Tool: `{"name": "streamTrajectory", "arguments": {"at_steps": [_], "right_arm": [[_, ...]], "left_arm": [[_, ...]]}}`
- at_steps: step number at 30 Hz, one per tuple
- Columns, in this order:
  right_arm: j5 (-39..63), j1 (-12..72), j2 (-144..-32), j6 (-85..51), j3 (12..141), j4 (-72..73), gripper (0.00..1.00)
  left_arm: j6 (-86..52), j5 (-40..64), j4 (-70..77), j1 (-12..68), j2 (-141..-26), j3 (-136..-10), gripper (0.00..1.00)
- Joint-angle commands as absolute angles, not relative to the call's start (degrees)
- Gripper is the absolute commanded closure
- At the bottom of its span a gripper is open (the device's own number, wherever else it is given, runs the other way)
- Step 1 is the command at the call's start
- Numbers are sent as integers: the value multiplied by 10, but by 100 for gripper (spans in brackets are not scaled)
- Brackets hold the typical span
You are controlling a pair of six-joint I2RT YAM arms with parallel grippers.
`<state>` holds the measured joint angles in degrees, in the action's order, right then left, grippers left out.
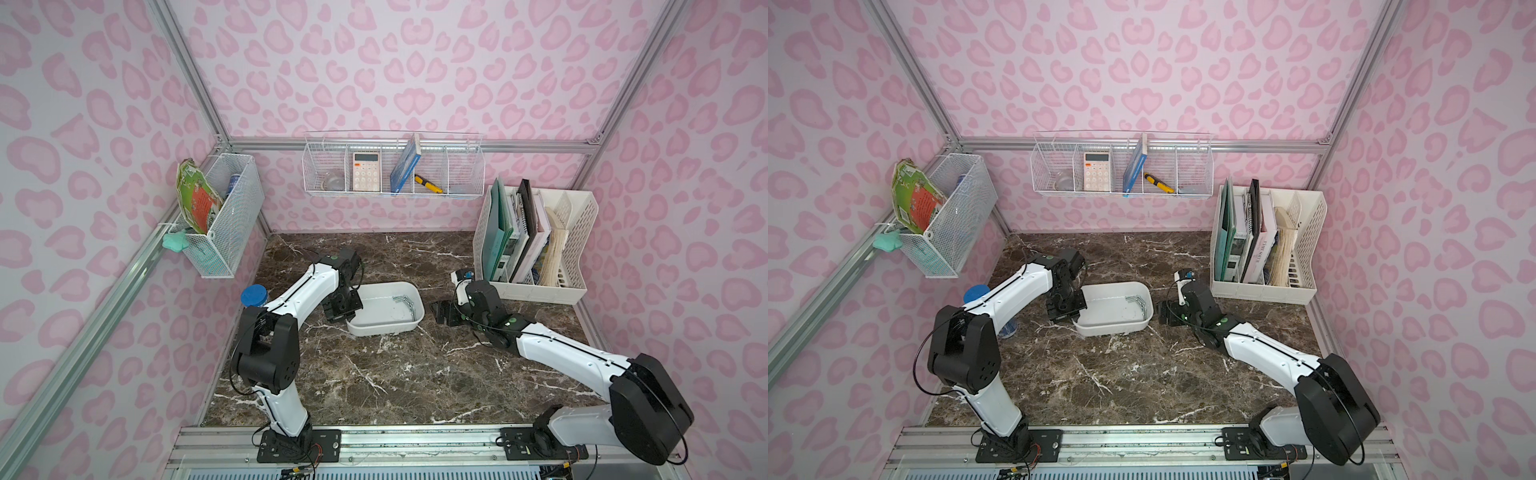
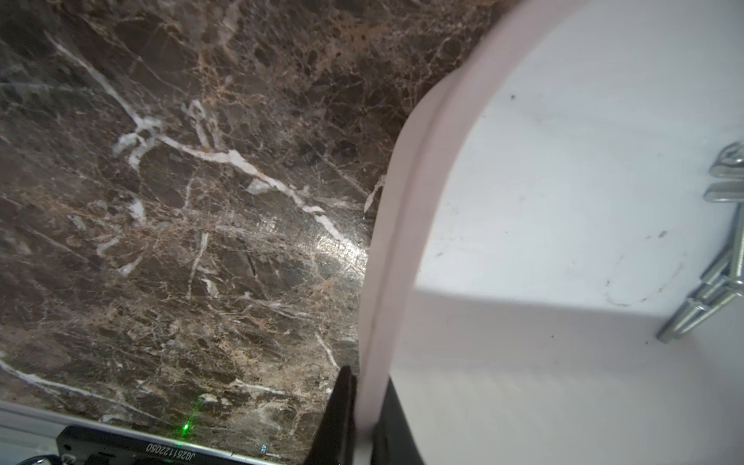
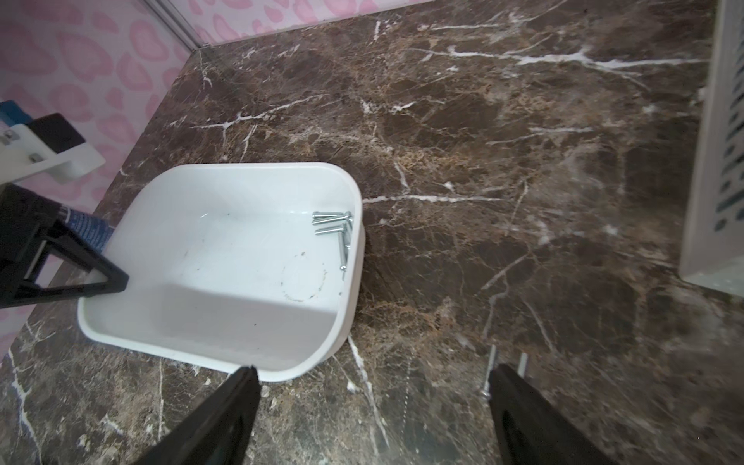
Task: Take out the screws from the storage box
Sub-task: Place the storage box at the center of the board, then pick up the screw from the storage box.
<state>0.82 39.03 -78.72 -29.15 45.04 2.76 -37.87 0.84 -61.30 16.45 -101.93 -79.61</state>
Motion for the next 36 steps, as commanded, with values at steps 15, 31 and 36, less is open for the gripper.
{"name": "streamTrajectory", "arguments": {"at_steps": [15,31,36], "right_arm": [[-67,467,-980,-261,695,-163,44],[-101,482,-1176,-296,896,-265,61],[-119,472,-1226,-318,953,-288,62]], "left_arm": [[-307,41,-585,160,-981,-800,53],[-273,-3,-561,155,-926,-748,40],[-268,18,-560,155,-926,-750,38]]}}
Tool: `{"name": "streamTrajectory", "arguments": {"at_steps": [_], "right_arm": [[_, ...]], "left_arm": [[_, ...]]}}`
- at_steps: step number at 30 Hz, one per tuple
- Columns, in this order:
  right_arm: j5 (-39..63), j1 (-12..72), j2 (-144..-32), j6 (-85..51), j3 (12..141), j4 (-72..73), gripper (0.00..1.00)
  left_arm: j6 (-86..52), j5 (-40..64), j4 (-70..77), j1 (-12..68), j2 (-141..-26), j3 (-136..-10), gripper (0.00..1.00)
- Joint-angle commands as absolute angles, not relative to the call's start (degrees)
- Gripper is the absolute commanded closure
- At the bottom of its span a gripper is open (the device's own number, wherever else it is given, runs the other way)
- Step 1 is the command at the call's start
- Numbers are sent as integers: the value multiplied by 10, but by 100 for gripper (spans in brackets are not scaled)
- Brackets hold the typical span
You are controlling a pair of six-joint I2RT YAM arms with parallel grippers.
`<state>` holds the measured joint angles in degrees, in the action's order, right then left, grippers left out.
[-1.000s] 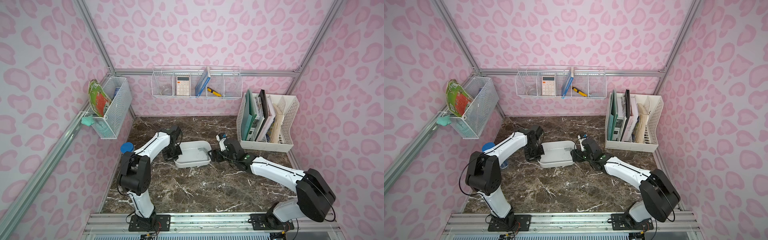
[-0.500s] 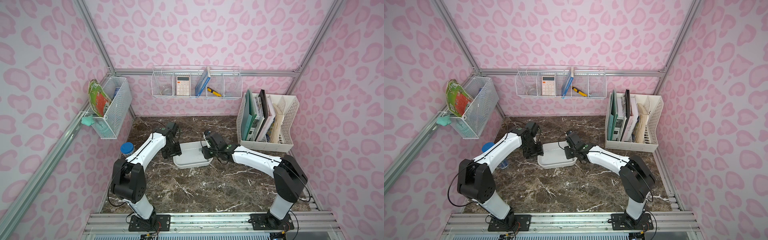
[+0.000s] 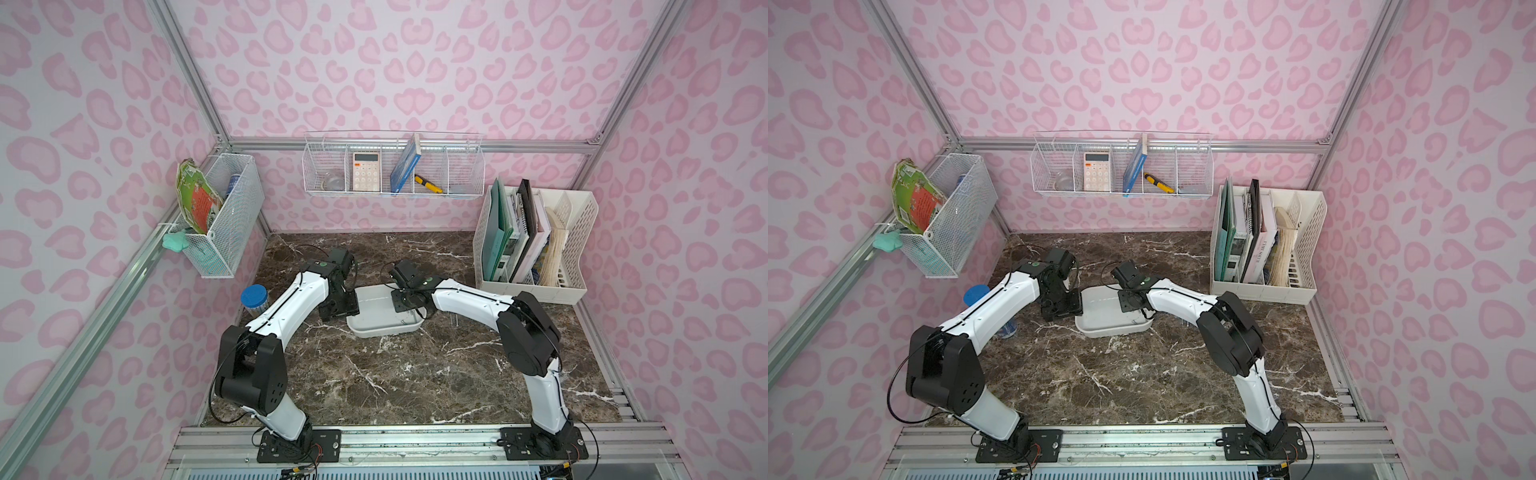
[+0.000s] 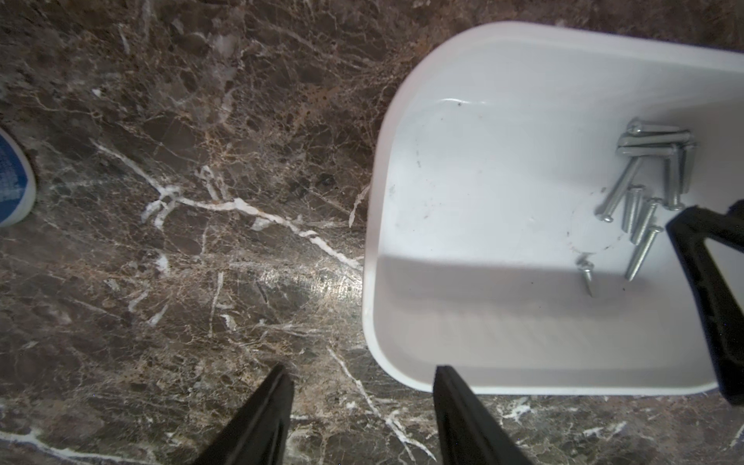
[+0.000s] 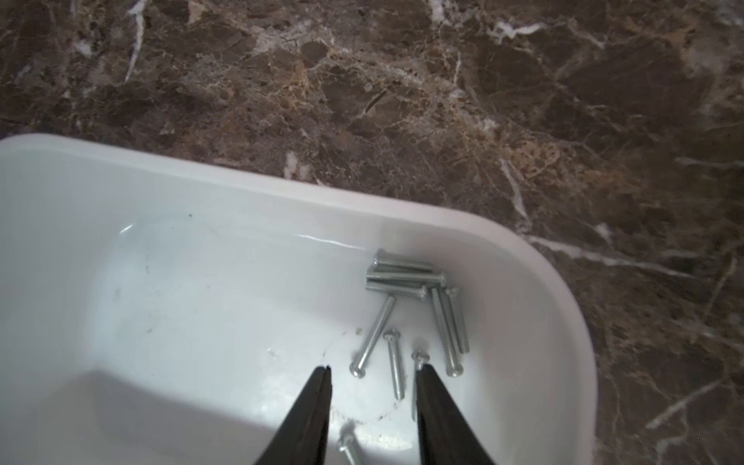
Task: Take out the screws from the storage box
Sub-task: Pick up the screw from the storage box.
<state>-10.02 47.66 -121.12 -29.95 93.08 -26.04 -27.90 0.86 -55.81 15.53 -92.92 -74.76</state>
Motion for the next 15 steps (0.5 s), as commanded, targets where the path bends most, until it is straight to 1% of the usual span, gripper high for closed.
{"name": "streamTrajectory", "arguments": {"at_steps": [1,7,11,15], "right_arm": [[-120,471,-1233,-319,960,-291,63],[-137,468,-1260,-329,994,-328,70],[-138,467,-1273,-329,1003,-338,79],[-155,467,-1294,-325,1032,-374,80]], "left_arm": [[-269,18,-559,154,-925,-750,38],[-264,17,-565,154,-930,-752,37],[-263,23,-567,154,-933,-754,37],[-261,34,-567,154,-935,-753,37]]}}
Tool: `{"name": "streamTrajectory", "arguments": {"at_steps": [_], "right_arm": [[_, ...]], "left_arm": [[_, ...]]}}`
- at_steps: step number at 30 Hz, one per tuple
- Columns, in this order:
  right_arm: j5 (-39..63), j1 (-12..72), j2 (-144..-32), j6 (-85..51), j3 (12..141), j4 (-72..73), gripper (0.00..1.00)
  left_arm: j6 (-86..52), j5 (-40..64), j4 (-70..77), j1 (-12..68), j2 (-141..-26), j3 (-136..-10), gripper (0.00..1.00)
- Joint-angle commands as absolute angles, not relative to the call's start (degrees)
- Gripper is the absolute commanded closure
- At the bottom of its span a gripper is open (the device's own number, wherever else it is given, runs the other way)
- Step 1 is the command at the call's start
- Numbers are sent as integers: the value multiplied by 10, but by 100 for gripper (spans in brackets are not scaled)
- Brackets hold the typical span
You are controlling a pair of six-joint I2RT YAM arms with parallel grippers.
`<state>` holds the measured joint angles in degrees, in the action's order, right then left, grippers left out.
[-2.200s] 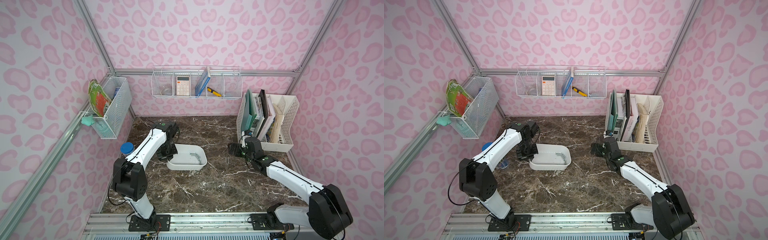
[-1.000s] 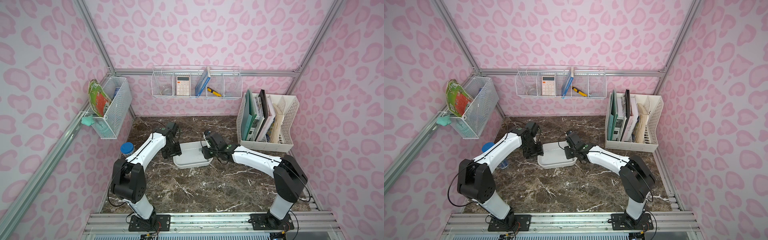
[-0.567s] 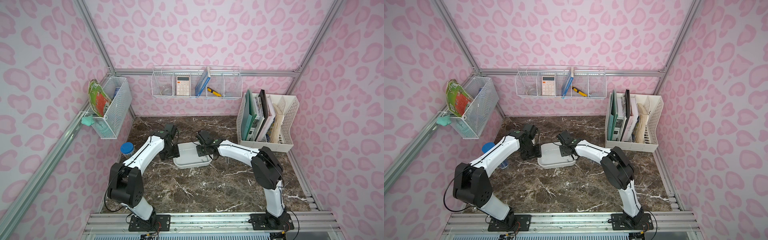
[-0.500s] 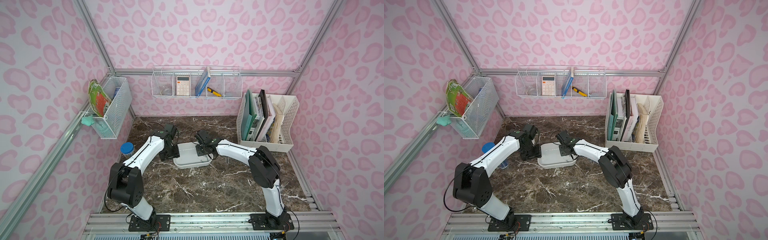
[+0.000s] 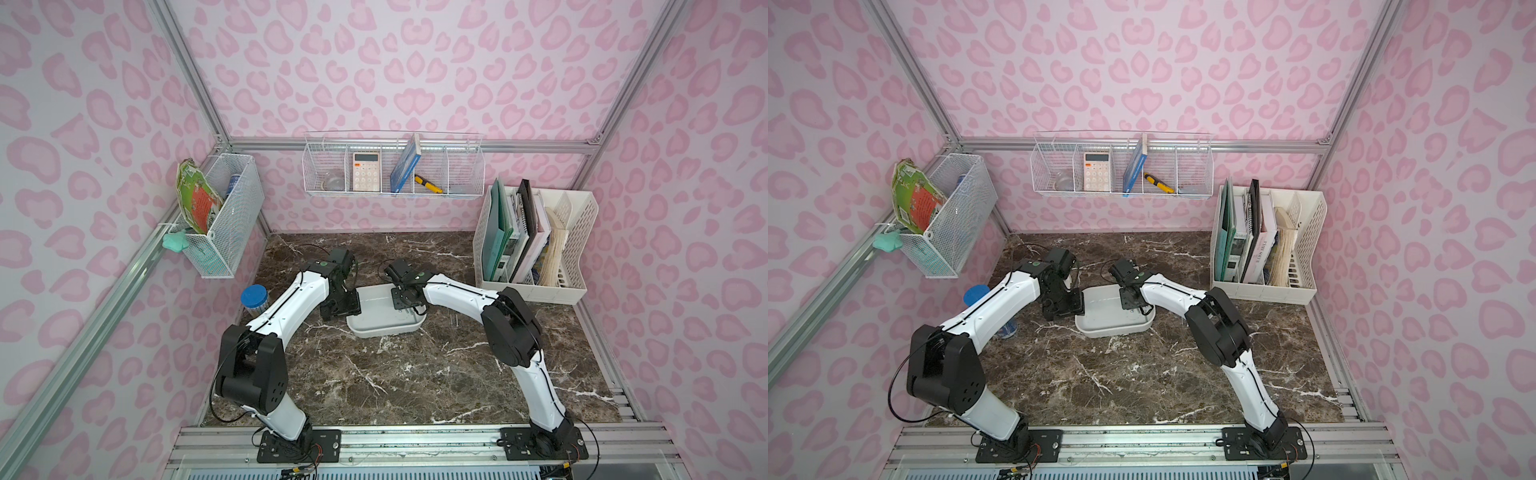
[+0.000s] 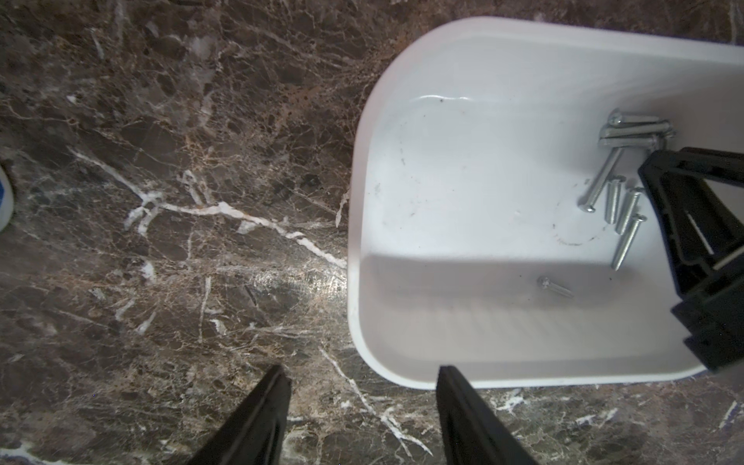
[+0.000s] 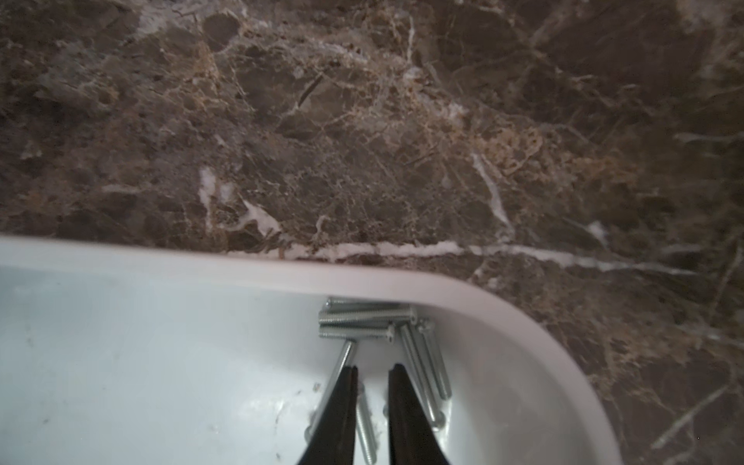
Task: Take out the screws from the storage box
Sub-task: Pick up the screw from the storage box.
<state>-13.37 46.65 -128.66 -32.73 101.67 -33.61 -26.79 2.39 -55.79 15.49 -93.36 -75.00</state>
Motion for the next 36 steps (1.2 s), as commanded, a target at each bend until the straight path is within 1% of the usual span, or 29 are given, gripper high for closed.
{"name": "streamTrajectory", "arguments": {"at_steps": [1,7,10,12,20,27,32,36], "right_arm": [[-159,468,-1297,-324,1036,-380,80],[-190,468,-1301,-318,1042,-399,80],[-191,467,-1309,-314,1050,-403,81],[-190,468,-1323,-317,1062,-413,84],[-171,467,-1349,-325,1067,-415,85],[-162,465,-1354,-332,1063,-418,82],[-130,458,-1345,-342,1039,-395,83],[-115,451,-1336,-348,1027,-390,80]], "left_arm": [[-259,35,-568,155,-936,-754,36],[-257,48,-568,154,-940,-755,36],[-254,53,-569,155,-945,-757,36],[-253,53,-571,154,-950,-758,36],[-253,65,-572,155,-961,-758,36],[-255,71,-572,155,-974,-760,36],[-255,80,-572,155,-976,-760,36],[-255,74,-575,155,-976,-761,36]]}}
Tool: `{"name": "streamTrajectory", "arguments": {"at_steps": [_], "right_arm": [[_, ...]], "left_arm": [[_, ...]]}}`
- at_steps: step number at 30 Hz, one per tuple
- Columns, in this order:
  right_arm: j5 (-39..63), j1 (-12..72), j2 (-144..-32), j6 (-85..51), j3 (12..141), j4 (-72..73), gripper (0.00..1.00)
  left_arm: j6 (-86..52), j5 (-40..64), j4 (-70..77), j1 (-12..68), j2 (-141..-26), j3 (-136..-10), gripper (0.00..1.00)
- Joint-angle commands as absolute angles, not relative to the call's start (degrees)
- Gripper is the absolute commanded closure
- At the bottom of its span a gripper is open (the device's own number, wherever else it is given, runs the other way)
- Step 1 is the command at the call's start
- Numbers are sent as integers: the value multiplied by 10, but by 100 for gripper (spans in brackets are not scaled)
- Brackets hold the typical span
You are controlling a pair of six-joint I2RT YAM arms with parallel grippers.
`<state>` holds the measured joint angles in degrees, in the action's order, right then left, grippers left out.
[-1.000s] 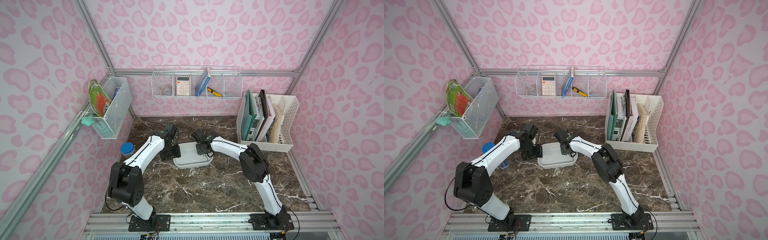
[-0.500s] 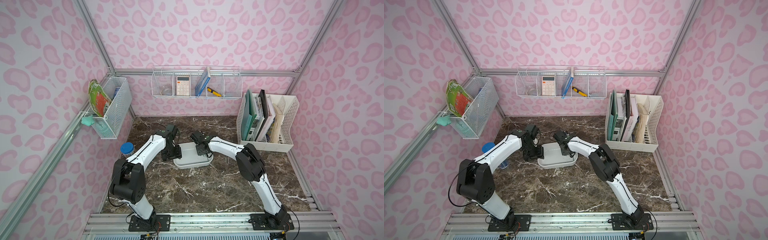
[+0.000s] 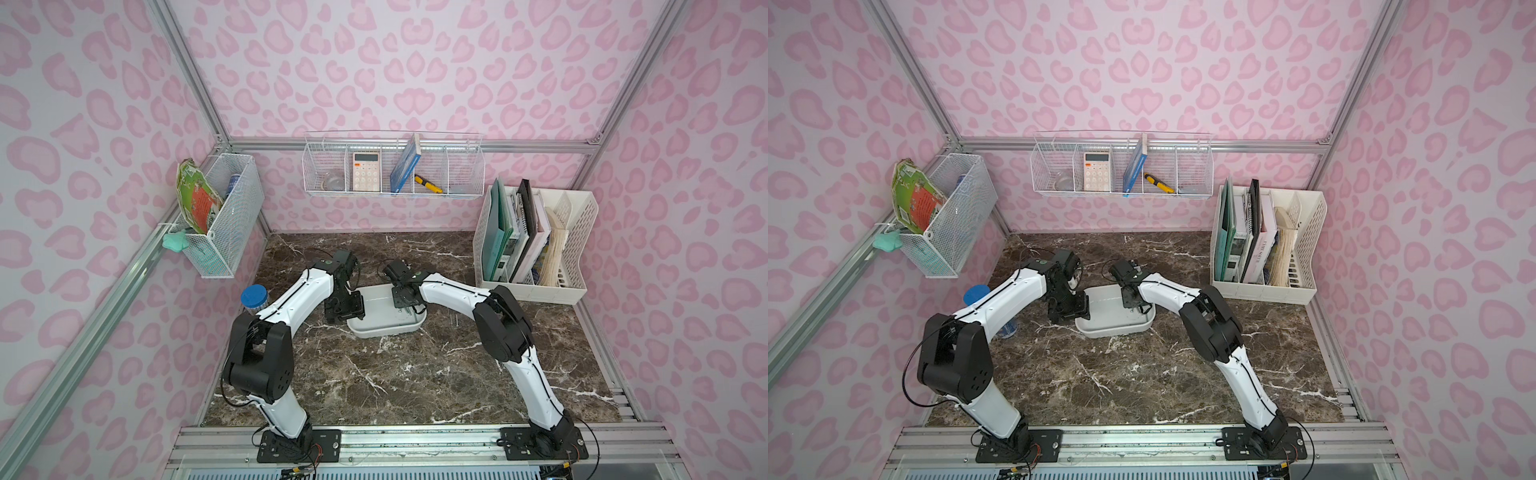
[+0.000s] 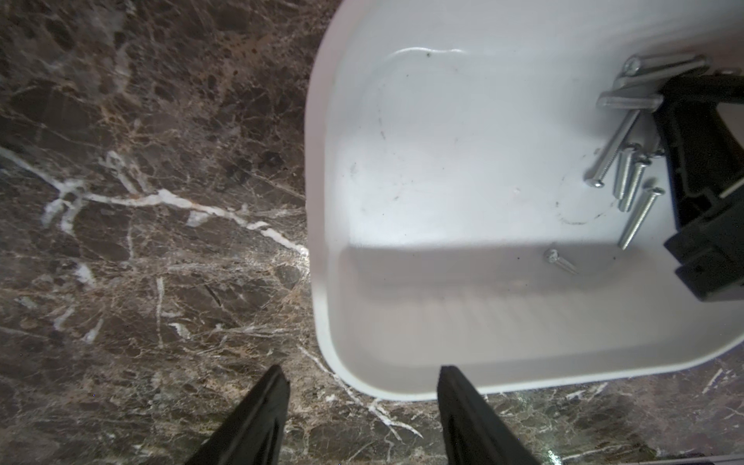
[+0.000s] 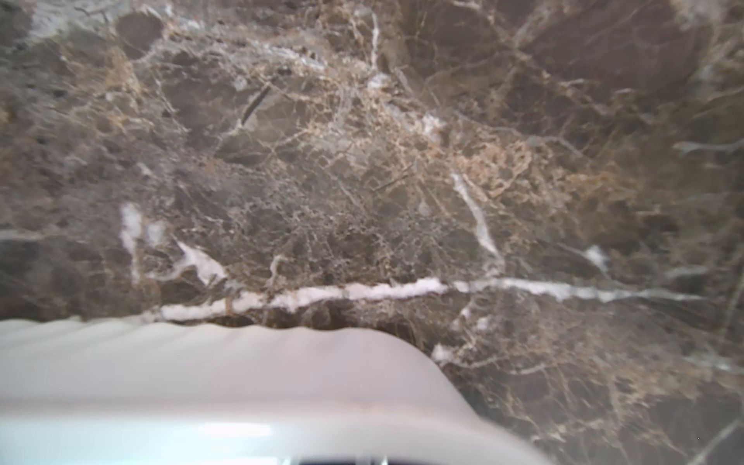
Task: Take out the screws from the storage box
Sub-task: Pick up the screw from the storage box.
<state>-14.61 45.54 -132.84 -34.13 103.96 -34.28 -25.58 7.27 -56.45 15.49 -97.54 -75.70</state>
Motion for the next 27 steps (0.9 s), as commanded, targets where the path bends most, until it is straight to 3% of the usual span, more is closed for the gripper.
{"name": "streamTrajectory", "arguments": {"at_steps": [1,6,14,27], "right_arm": [[-114,450,-1334,-347,1024,-389,80],[-107,448,-1333,-351,1016,-389,81],[-133,452,-1325,-353,1022,-394,92],[-125,455,-1272,-357,1017,-363,92]], "left_arm": [[-255,75,-575,155,-976,-761,36],[-256,72,-575,155,-976,-761,36],[-257,66,-577,155,-980,-763,36],[-253,84,-580,155,-1009,-764,36]]}}
